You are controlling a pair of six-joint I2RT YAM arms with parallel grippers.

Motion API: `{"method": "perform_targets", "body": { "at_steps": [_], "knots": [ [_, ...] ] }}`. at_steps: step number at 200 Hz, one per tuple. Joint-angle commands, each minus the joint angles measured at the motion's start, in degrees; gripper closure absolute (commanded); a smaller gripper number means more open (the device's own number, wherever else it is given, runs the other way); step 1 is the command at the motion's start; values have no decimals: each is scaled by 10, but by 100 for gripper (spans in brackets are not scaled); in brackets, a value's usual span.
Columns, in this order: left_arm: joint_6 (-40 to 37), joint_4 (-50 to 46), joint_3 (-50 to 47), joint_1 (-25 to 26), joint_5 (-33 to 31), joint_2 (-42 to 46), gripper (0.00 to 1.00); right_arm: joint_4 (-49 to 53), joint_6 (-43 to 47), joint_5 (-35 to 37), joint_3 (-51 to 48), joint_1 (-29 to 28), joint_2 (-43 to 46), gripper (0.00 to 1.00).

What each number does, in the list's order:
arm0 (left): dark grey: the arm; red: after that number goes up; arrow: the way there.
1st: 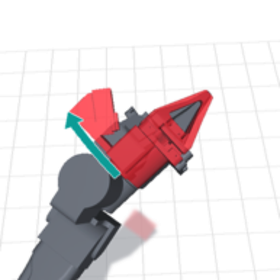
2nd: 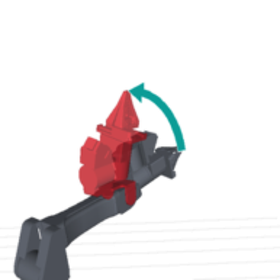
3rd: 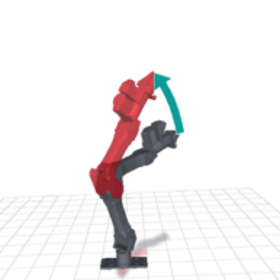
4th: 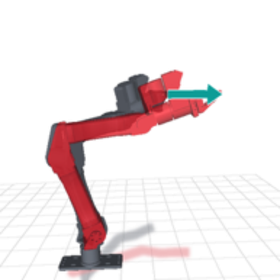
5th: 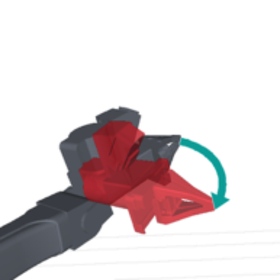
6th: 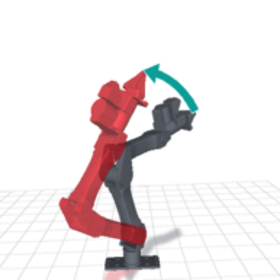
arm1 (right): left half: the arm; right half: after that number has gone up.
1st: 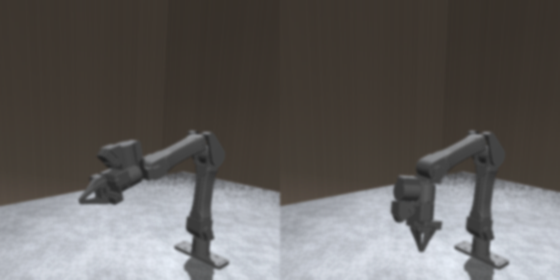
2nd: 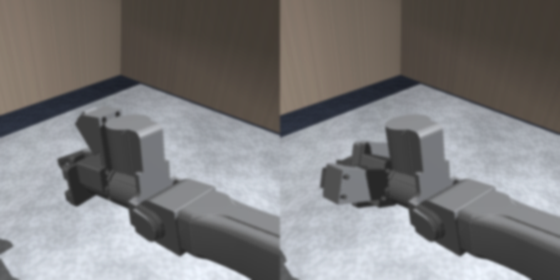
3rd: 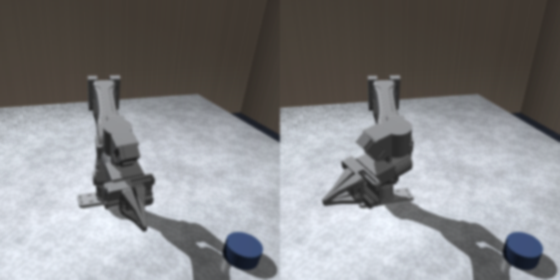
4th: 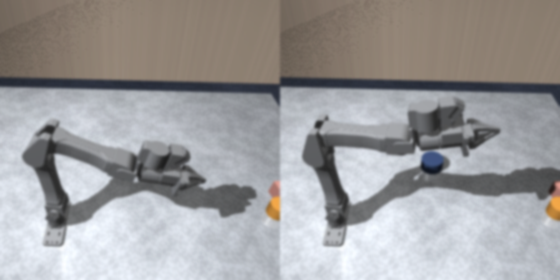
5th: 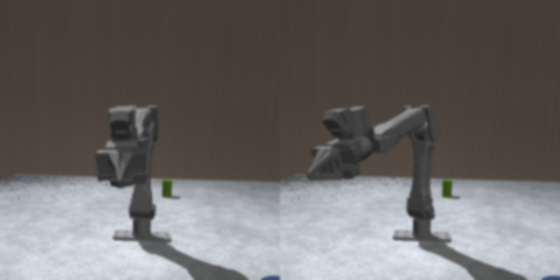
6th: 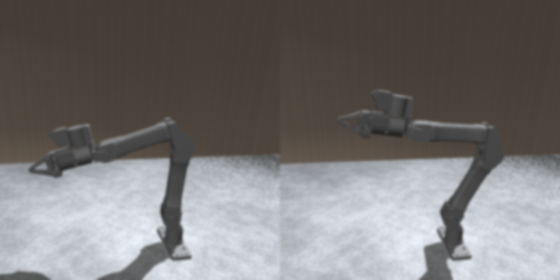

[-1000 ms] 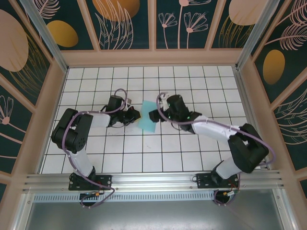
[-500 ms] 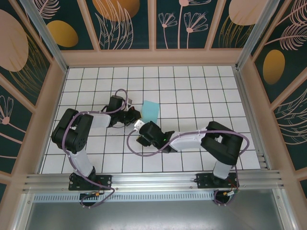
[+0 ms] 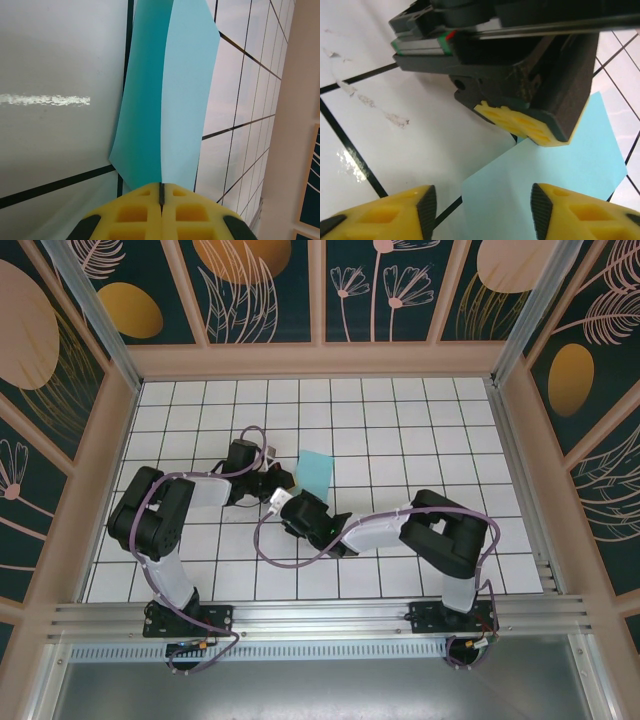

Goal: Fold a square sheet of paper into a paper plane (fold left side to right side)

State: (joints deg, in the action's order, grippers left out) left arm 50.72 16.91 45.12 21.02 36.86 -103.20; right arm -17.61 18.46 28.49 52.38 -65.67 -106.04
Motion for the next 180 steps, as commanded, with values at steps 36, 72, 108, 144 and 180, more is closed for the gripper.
{"method": "perform_targets", "body": {
  "at_steps": [36,72,108,144,180],
  "knots": [
    [-4,6,-2,4,0,14,98,-12,11,-7,5,14,7,83],
    [-14,-10,2,5,-5,22,94,3,10,-34,0,18,16,100],
    [-45,-66,10,-3,-35,55,69,14,-5,-69,-20,27,34,100],
    [-77,-128,10,-26,-63,110,46,13,-14,-85,-33,38,47,100],
    [-66,-120,53,-32,-37,100,52,9,-18,-89,-34,40,44,100]
  ]
}}
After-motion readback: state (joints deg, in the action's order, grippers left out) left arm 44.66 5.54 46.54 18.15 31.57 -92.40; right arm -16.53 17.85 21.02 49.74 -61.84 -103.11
